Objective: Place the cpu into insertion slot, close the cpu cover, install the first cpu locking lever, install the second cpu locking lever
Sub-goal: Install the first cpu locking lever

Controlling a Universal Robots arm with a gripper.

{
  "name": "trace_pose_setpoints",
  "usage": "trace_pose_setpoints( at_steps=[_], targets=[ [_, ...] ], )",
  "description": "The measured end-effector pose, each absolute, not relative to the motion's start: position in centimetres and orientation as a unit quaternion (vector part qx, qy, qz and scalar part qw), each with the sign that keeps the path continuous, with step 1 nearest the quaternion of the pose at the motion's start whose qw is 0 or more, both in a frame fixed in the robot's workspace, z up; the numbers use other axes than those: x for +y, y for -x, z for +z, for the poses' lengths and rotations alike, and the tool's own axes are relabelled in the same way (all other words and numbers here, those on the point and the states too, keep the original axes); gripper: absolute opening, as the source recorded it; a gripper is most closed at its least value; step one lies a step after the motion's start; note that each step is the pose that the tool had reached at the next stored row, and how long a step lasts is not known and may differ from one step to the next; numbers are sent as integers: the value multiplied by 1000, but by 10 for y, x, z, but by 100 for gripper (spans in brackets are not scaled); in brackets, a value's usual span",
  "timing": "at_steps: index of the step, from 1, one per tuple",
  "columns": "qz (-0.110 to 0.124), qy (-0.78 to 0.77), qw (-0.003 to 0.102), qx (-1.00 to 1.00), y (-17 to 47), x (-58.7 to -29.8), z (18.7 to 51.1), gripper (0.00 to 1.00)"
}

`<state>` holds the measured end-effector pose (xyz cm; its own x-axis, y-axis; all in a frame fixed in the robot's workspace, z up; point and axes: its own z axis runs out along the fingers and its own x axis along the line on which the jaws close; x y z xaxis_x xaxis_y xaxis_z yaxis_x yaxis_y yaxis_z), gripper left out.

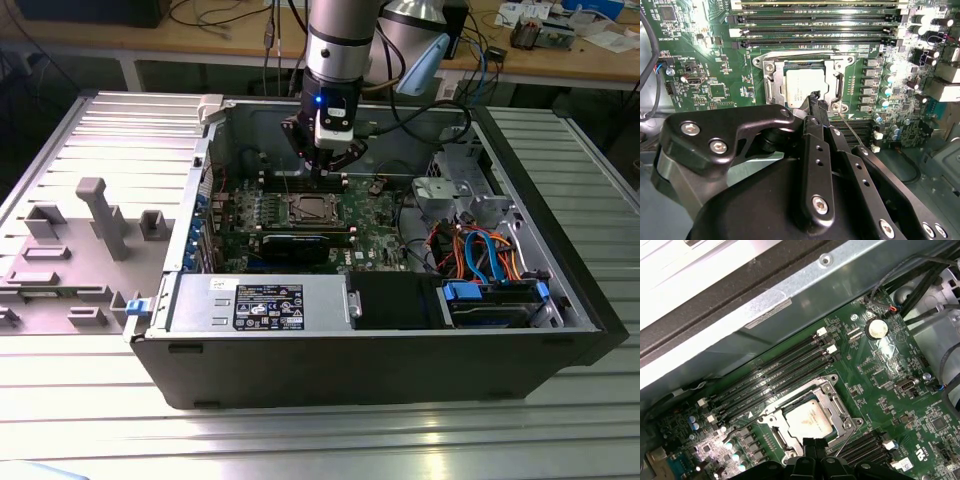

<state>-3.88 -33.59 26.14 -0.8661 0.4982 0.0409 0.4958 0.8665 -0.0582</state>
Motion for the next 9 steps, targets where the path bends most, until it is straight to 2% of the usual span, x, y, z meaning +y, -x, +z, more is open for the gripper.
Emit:
trace_pose_setpoints(
  at_steps=[9],
  targets=[
    [23,255,27,-966,39,-336,261,11]
  ],
)
